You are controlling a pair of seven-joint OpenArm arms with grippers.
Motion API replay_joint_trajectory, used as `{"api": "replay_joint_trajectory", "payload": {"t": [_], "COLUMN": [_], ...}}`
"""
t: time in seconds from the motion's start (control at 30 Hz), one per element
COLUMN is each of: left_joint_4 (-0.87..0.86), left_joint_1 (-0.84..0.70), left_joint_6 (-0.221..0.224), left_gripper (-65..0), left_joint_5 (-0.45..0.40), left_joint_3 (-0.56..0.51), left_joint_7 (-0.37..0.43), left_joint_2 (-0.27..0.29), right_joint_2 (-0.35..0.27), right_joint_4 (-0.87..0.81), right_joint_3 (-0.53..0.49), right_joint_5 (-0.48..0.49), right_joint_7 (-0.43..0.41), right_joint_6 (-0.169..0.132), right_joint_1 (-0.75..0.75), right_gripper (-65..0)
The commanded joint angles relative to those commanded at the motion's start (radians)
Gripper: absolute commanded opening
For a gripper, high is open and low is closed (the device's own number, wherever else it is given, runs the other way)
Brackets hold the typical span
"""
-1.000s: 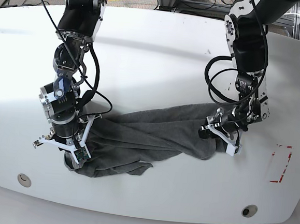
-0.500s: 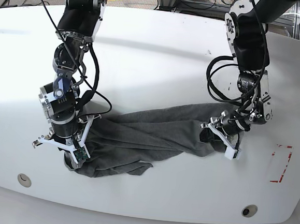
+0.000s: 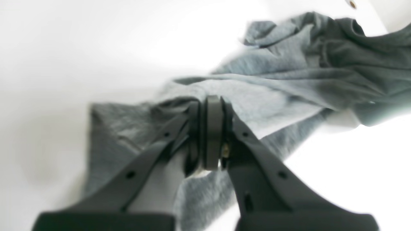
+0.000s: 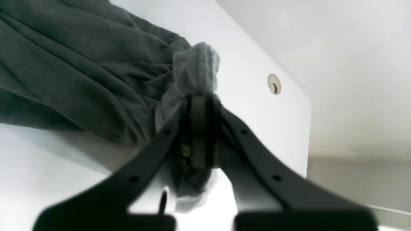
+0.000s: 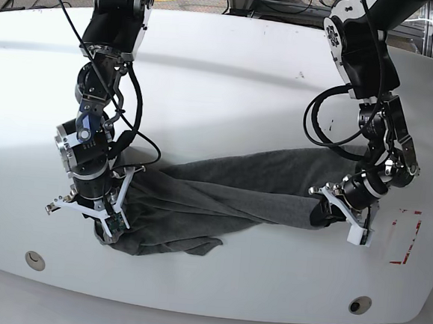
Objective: Layout the t-shirt on the table in an organized manner, then fold the t-shirt properly
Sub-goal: 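Hold the shirt with both grippers and stretch it between them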
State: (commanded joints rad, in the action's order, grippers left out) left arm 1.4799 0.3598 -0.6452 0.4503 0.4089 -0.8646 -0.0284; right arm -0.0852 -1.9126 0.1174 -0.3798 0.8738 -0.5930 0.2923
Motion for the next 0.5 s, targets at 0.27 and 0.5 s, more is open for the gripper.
{"api": "replay_joint_trajectory", "payload": {"t": [0.27, 0.5], "left_joint_4": [0.141, 0.219], "left_joint_1": [0.032, 0.101], "left_joint_6": [-0.002, -0.002], "left_gripper": [-64.0, -64.0], "left_joint_5": [-0.005, -0.008], "left_joint_3": [-0.005, -0.003], "left_joint_7": [-0.014, -0.014], "left_joint_2": [-0.083, -0.160], "right_joint_2": [-0.011, -0.015], "right_joint_4": [-0.021, -0.021], "right_joint_3": [-0.003, -0.003], "right_joint_5": [-0.003, -0.005], "right_joint_7": [0.000, 0.000], "right_joint_6": [0.000, 0.000], "right_joint_1": [0.006, 0.054], "right_gripper": [-64.8, -64.8]}}
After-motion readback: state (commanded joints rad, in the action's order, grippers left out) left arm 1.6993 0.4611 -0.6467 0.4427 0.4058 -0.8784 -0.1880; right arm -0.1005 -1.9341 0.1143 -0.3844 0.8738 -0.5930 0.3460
